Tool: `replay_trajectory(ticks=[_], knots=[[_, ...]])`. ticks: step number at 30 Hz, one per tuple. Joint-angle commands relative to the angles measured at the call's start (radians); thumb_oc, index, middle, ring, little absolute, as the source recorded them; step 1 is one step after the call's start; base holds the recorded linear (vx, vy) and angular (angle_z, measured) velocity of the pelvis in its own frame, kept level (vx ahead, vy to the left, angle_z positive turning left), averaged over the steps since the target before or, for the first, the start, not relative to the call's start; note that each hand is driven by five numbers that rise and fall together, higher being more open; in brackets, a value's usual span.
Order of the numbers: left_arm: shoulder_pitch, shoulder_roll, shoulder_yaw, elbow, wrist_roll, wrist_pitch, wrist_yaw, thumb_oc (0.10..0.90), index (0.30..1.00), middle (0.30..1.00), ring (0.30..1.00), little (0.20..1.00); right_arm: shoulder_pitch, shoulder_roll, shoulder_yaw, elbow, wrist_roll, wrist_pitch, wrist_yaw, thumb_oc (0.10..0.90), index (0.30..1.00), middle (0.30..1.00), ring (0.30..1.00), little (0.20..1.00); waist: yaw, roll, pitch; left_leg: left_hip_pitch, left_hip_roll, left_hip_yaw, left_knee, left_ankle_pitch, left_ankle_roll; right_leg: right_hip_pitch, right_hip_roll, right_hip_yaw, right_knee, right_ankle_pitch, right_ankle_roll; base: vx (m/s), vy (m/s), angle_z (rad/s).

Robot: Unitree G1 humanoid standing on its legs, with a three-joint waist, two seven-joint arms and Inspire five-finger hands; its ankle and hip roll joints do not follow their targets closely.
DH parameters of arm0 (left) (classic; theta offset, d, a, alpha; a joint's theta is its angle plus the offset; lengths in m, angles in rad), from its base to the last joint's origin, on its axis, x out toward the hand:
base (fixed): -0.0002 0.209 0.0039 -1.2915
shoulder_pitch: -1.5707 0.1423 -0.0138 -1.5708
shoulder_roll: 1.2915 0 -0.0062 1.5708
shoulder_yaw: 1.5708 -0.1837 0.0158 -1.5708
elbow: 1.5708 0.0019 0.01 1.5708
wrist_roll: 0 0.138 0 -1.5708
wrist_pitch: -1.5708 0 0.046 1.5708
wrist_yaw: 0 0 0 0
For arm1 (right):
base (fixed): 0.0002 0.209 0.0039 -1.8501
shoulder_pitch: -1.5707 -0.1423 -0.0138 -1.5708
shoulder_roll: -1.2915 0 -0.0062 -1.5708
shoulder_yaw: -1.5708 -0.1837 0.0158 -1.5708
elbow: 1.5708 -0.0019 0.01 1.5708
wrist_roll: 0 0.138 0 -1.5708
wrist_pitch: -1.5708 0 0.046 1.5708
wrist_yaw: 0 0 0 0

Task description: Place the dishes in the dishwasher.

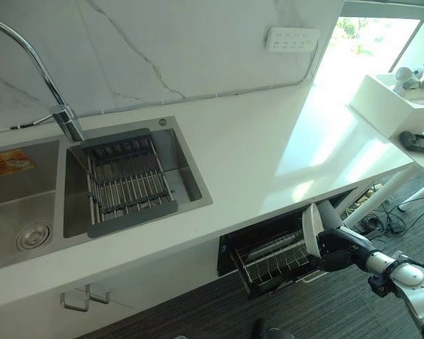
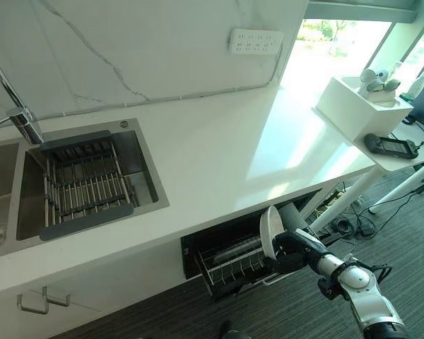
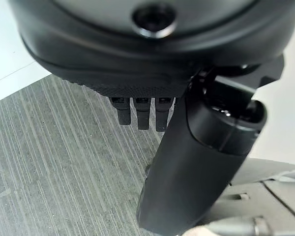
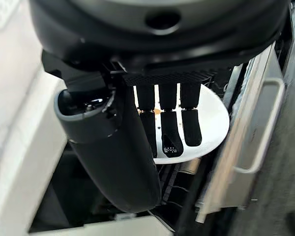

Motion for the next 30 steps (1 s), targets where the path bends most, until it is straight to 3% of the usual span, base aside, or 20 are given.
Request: replay_trajectory(ticks=[1,11,20,25,29,30], knots=[[-0.077,0.036,0.012,-0.035,0.009,-0.008,-0.02,0.8,0.9,0.9,0.9,0.9,-0.163,-0.047,0.028,0.014,-0.109,-0.136,-0.002,0.4,0.3,0.3,0.3,0.3,0.035,-0.018,-0.04,-0.005,0.01,-0.066,0.002,-0.043,-0.014,0.034,-0.053,0.004,0.104,-0.144,0.079,0.0,-0.012,0.21],[-0.082,0.053,0.007,-0.048,0.02,0.008,-0.03,0.8,0.9,0.9,0.9,0.9,-0.223,-0.096,0.114,0.044,-0.203,-0.196,0.008,0.4,0.3,0.3,0.3,0.3,0.062,-0.021,-0.037,-0.013,0.007,-0.081,0.002,-0.038,-0.016,0.039,-0.06,-0.013,0.104,-0.142,0.08,-0.01,-0.003,0.08],[-0.087,0.065,-0.015,-0.056,0.032,0.024,-0.04,0.8,0.9,0.9,0.9,0.9,-0.317,-0.089,0.224,0.125,-0.373,-0.209,-0.036,0.4,0.3,0.3,0.3,0.3,0.096,-0.02,-0.035,-0.019,0.0,-0.101,0.002,-0.036,-0.016,0.047,-0.066,-0.025,0.104,-0.14,0.083,0.02,-0.003,0.05],[-0.087,0.074,-0.027,-0.055,0.028,0.028,-0.04,0.8,0.9,0.9,0.9,0.9,-0.37,-0.094,0.28,0.188,-0.392,-0.215,-0.047,0.4,0.3,0.3,0.3,0.3,0.118,-0.02,-0.031,-0.025,-0.004,-0.113,0.002,-0.033,-0.017,0.051,-0.069,-0.036,0.104,-0.141,0.082,0.03,-0.012,0.08],[-0.085,0.086,-0.029,-0.05,0.03,0.029,-0.044,0.8,0.9,0.9,0.9,0.9,-0.415,-0.091,0.317,0.259,-0.399,-0.212,-0.124,0.4,0.3,0.3,0.3,0.3,0.141,-0.016,-0.029,-0.032,-0.006,-0.125,0.002,-0.03,-0.018,0.058,-0.076,-0.052,0.104,-0.141,0.083,0.03,-0.006,0.12],[-0.083,0.088,-0.034,-0.048,0.022,0.025,-0.043,0.8,0.9,0.9,0.9,0.9,-0.433,-0.091,0.32,0.295,-0.402,-0.212,-0.196,0.4,0.3,0.3,0.3,0.3,0.15,-0.014,-0.029,-0.034,-0.008,-0.128,0.002,-0.029,-0.019,0.061,-0.079,-0.059,0.104,-0.141,0.084,0.03,0.003,0.18]])
